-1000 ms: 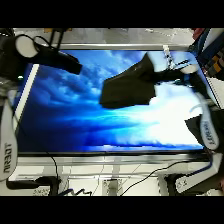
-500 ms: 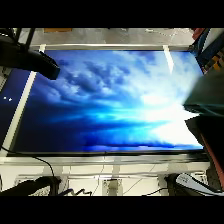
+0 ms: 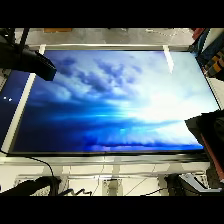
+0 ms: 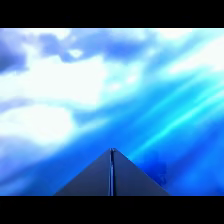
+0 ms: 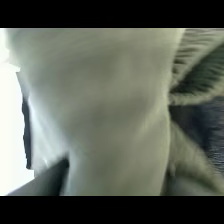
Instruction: Fold the clothes and pants, and hang the long-sleeved shirts on hangers.
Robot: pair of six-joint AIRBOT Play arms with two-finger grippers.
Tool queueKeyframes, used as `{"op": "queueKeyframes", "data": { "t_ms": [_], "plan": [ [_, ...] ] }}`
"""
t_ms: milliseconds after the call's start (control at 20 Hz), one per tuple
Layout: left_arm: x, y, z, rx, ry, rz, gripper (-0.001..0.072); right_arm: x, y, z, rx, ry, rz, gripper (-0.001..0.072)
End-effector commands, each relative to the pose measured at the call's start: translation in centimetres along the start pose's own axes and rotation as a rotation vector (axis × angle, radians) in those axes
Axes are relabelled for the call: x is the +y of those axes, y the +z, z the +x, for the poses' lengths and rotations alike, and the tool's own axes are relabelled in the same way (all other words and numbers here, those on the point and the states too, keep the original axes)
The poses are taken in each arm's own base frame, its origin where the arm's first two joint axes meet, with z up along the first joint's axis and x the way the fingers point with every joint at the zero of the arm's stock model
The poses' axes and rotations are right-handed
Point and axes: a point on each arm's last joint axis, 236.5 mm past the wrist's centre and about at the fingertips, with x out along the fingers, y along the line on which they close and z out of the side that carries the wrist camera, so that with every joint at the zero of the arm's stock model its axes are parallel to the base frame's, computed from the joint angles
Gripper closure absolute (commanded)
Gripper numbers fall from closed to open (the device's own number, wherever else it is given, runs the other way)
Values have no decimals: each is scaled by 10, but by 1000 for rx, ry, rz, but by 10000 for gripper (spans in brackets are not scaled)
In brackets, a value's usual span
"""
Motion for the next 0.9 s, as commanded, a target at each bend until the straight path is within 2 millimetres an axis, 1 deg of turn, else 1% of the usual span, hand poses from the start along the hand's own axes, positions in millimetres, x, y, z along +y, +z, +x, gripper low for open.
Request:
{"op": "queueKeyframes", "data": {
  "t_ms": [0, 50, 150, 200, 250, 300, 350, 400, 500, 550, 650, 700, 750, 850],
  "plan": [
    [0, 0, 0, 0, 0, 0, 679, -22, 3, -2, -7, -63, 52, 11],
    [0, 0, 0, 0, 0, 0, 679, -19, 3, -2, -8, -49, 52, 27],
    [0, 0, 0, 0, 0, 0, 679, -12, 3, -2, -5, -21, 52, 30],
    [0, 0, 0, 0, 0, 0, 679, -7, 2, -2, -1, 1, 51, 88],
    [0, 0, 0, 0, 0, 0, 679, 0, 0, -2, 8, 33, 51, 231],
    [0, 0, 0, 0, 0, 0, 679, 9, -2, -1, 20, 70, 51, 421],
    [0, 0, 0, 0, 0, 0, 679, 22, -6, -1, 42, 124, 42, 644],
    [0, 0, 0, 0, 0, 0, 679, 35, -10, 0, 56, 173, 11, 675],
    [0, 0, 0, 0, 0, 0, 679, 58, -25, 5, 95, 225, -92, 675],
    [0, 0, 0, 0, 0, 0, 679, 75, -38, 8, 127, 253, -158, 676],
    [0, 0, 0, 0, 0, 0, 679, 119, -71, 9, 184, 330, -348, 675],
    [0, 0, 0, 0, 0, 0, 679, 143, -90, 6, 195, 376, -471, 676],
    [0, 0, 0, 0, 0, 0, 679, 167, -111, 2, 193, 414, -617, 676],
    [0, 0, 0, 0, 0, 0, 679, 201, -155, -7, 173, 460, -947, 677]
  ]
}}
